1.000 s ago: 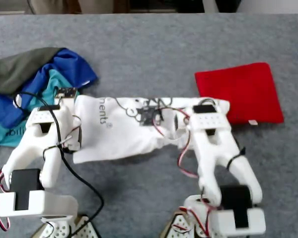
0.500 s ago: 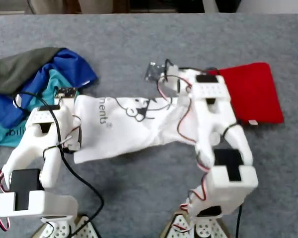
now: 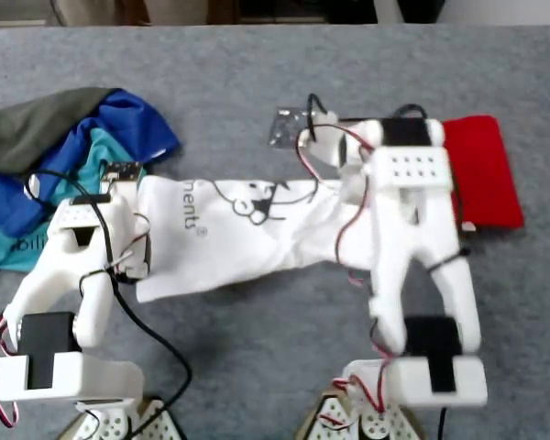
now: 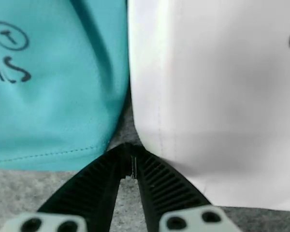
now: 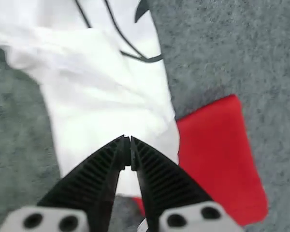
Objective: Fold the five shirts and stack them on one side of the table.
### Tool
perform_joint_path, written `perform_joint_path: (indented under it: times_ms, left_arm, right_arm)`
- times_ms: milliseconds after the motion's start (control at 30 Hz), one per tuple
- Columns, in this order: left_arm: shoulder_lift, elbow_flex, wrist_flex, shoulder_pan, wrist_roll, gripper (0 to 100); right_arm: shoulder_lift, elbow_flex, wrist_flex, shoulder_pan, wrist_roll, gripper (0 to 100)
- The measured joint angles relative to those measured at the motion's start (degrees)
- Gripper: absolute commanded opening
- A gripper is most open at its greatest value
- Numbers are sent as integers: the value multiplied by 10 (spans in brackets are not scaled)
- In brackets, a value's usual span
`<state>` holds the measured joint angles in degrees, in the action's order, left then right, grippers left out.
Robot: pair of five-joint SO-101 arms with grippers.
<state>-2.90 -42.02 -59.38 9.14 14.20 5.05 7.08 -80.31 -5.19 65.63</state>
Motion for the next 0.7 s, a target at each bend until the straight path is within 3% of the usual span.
perform_joint_path:
  times_ms: [133, 333, 500, 700]
  left_arm:
    - [0, 0, 0, 0, 0, 19]
    - [0, 0, 0, 0, 0, 19]
    - [0, 0, 0, 0, 0, 19]
    - [0, 0, 0, 0, 0, 19]
  right_arm:
    - [41, 93, 5, -27, 0, 12]
    - [4, 212, 185, -74, -69, 12]
    - [-123, 184, 272, -105, -148, 9]
    - [-220, 76, 226, -104, -195, 9]
